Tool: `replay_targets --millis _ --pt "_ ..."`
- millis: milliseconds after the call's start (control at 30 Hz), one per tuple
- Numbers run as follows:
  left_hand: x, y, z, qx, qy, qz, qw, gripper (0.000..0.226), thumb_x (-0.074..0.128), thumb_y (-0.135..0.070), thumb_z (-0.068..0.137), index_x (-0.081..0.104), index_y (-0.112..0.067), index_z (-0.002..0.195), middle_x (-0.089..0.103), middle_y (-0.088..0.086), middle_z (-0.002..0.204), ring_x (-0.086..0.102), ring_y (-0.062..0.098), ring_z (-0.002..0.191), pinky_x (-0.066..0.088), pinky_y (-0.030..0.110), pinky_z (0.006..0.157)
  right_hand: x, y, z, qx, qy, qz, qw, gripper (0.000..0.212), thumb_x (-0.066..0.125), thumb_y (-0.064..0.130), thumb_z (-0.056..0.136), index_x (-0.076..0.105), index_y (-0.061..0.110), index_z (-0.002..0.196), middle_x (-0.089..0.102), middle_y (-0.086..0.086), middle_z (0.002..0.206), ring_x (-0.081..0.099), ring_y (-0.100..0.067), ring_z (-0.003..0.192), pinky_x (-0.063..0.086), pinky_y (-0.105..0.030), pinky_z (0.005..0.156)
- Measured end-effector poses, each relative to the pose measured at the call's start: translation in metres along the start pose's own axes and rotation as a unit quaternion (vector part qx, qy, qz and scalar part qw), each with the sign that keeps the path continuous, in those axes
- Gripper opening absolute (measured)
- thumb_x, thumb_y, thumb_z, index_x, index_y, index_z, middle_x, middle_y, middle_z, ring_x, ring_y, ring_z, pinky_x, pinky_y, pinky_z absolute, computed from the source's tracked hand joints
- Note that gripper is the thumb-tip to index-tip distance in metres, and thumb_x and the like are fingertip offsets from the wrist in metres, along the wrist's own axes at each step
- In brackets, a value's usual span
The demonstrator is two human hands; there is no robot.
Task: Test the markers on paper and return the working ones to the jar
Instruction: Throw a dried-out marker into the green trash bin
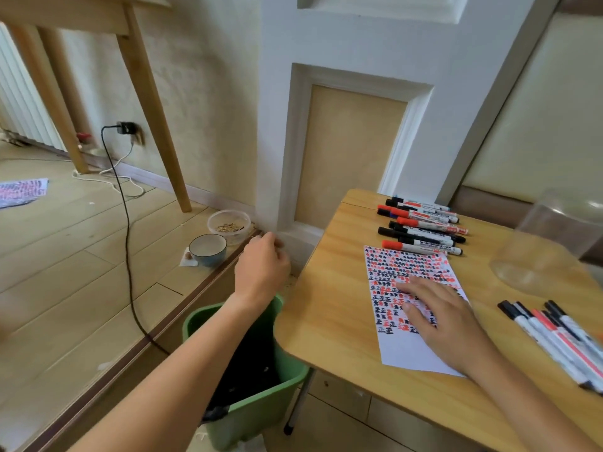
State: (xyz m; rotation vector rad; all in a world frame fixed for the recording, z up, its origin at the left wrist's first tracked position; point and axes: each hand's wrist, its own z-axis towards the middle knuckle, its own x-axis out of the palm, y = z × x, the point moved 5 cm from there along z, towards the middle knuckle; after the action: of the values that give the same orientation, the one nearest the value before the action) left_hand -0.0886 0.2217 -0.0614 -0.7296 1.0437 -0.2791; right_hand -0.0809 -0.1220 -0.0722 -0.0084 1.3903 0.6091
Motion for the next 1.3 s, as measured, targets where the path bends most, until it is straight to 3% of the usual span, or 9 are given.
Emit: replay_targets --millis 67,200,333,467,567,667,933,1100,1300 --pt "0.003 -0.039 -0.007 0.050 -0.024 -0.057 0.997 0.021 0.057 -0.017 0.092 0.069 -0.019 0.109 0.066 -0.002 0.105 0.062 0.018 0.094 0.052 0.033 0.080 0.001 0.000 0.000 -0.001 0.002 -0.007 1.000 0.048 0.037 0.059 0.098 0.053 0.046 0.141 0.043 0.016 0.154 0.035 -0.008 0.144 0.033 -0.041 0.119" --pt "0.034 -0.107 -0.028 0.163 0.069 -0.082 0.981 0.026 0.058 -0.022 0.097 0.069 -0.026 0.120 0.064 -0.005 0.126 0.060 0.013 0.110 0.049 0.031 0.094 -0.003 0.003 0.000 -0.003 0.003 -0.005 1.000 0.044 0.042 0.054 0.101 0.051 0.047 0.143 0.041 0.019 0.155 0.033 -0.006 0.144 0.033 -0.039 0.118" --pt "0.087 -0.137 -0.038 0.268 0.176 0.014 0.947 0.037 0.054 -0.036 0.102 0.060 -0.032 0.138 0.048 -0.005 0.153 0.043 0.016 0.141 0.031 0.048 0.119 -0.005 0.005 0.001 -0.003 0.005 -0.003 1.000 0.045 0.048 0.050 0.102 0.048 0.045 0.147 0.040 0.021 0.154 0.031 -0.002 0.143 0.031 -0.034 0.119" --pt "0.114 -0.133 -0.041 0.309 0.202 0.088 0.925 0.040 0.042 -0.042 0.105 0.052 -0.035 0.143 0.045 -0.009 0.155 0.029 0.014 0.150 0.017 0.049 0.119 -0.015 0.004 0.007 -0.003 0.003 0.041 0.999 0.033 0.056 0.041 0.102 0.062 0.037 0.135 0.054 0.022 0.138 0.045 0.001 0.130 0.039 -0.026 0.110" --pt "0.117 -0.129 -0.042 0.313 0.201 0.094 0.924 0.043 0.035 -0.044 0.107 0.047 -0.035 0.147 0.041 -0.011 0.158 0.026 0.012 0.150 0.014 0.048 0.120 -0.030 0.001 0.027 0.016 -0.022 0.050 0.998 0.018 0.060 0.030 0.101 0.072 0.028 0.115 0.068 0.018 0.109 0.059 0.002 0.102 0.052 -0.027 0.092" --pt "0.120 -0.127 -0.042 0.310 0.205 0.098 0.923 0.045 0.032 -0.046 0.107 0.043 -0.037 0.150 0.037 -0.011 0.160 0.024 0.011 0.151 0.012 0.050 0.122 -0.039 -0.005 0.061 0.045 -0.070 0.032 0.996 0.017 0.060 0.019 0.100 0.074 0.023 0.108 0.071 0.011 0.100 0.063 -0.001 0.088 0.056 -0.027 0.083" --pt "0.120 -0.127 -0.043 0.303 0.204 0.086 0.927 0.044 0.030 -0.047 0.107 0.044 -0.037 0.148 0.038 -0.010 0.159 0.023 0.012 0.151 0.007 0.052 0.123 -0.021 -0.005 0.129 -0.019 -0.108 -0.094 0.990 0.023 0.064 0.020 0.097 0.072 0.023 0.119 0.060 0.005 0.112 0.053 -0.015 0.112 0.047 -0.031 0.096" --pt "0.120 -0.127 -0.043 0.305 0.204 0.085 0.926 0.044 0.030 -0.046 0.107 0.044 -0.036 0.148 0.038 -0.009 0.159 0.024 0.013 0.151 0.006 0.053 0.123 -0.009 0.000 0.132 -0.067 -0.102 -0.155 0.980 0.019 0.063 0.027 0.099 0.069 0.022 0.116 0.059 0.006 0.111 0.052 -0.016 0.106 0.047 -0.036 0.094" --pt "0.117 -0.127 -0.042 0.299 0.203 0.071 0.929 0.043 0.035 -0.045 0.106 0.045 -0.032 0.146 0.041 -0.008 0.157 0.029 0.012 0.148 0.008 0.051 0.124 -0.033 0.017 0.105 -0.154 -0.191 -0.192 0.950 0.018 0.063 0.023 0.097 0.060 0.014 0.112 0.068 0.000 0.102 0.064 -0.020 0.097 0.047 -0.039 0.099"
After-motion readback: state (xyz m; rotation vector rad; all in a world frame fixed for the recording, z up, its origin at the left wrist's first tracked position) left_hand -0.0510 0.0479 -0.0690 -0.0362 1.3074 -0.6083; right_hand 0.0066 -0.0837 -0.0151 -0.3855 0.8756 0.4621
